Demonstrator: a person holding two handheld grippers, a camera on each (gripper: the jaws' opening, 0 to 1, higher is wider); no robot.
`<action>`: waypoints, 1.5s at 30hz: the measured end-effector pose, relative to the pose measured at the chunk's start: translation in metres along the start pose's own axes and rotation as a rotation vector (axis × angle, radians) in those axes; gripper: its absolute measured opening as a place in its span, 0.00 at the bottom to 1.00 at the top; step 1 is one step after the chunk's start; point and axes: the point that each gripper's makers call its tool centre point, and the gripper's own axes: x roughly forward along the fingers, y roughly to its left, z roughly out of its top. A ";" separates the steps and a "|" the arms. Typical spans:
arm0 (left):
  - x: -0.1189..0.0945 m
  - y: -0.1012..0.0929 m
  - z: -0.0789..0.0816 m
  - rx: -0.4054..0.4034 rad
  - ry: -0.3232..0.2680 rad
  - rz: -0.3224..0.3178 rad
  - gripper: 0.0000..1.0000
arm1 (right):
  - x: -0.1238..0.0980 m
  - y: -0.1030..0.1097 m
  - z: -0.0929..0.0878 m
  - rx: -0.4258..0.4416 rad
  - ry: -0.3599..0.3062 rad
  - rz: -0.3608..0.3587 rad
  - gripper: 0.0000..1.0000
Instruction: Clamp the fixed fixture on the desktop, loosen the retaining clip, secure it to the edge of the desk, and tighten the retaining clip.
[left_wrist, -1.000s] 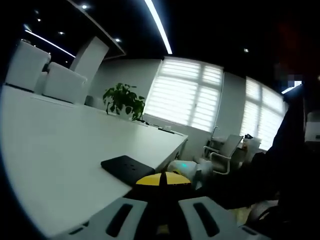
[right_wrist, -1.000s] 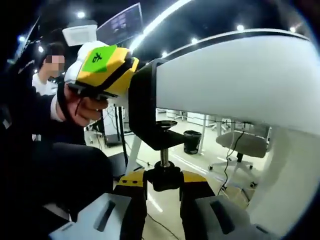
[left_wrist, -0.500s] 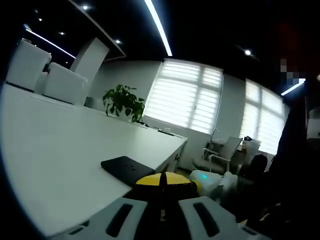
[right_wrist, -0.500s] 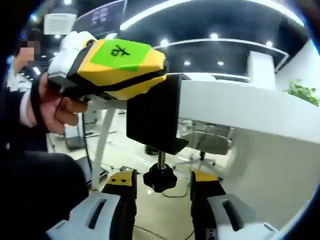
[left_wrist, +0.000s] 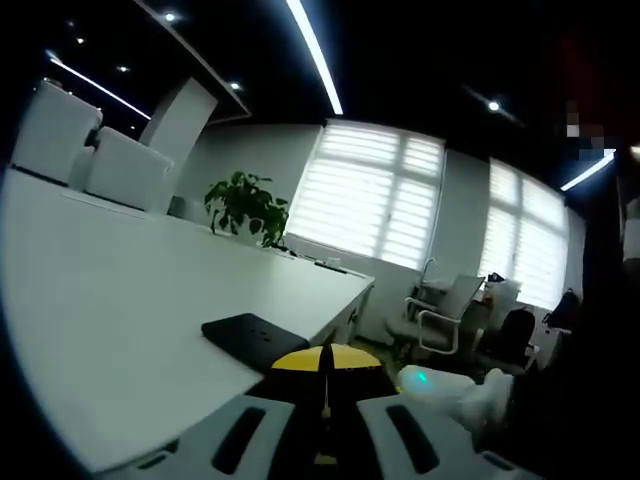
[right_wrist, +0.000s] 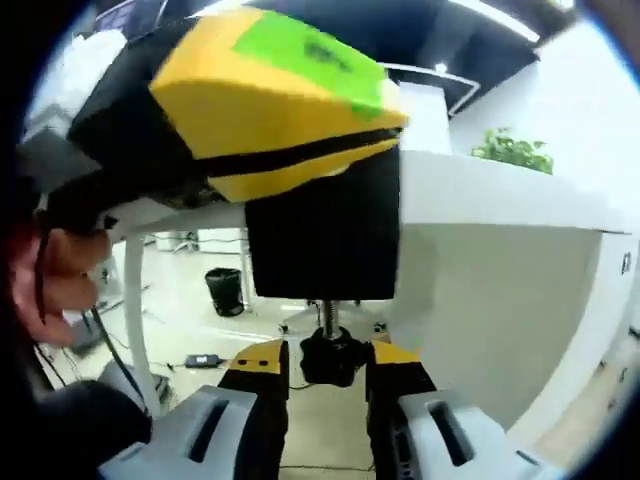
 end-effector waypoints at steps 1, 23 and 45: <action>0.000 0.000 0.000 0.000 0.001 0.000 0.01 | 0.001 -0.002 0.002 -0.018 -0.002 0.016 0.23; 0.002 0.001 -0.003 0.016 0.049 0.012 0.01 | -0.009 0.023 -0.002 -0.280 -0.027 0.896 0.23; 0.001 0.001 -0.004 0.089 0.062 0.025 0.01 | -0.005 -0.009 -0.011 -0.083 -0.011 0.022 0.46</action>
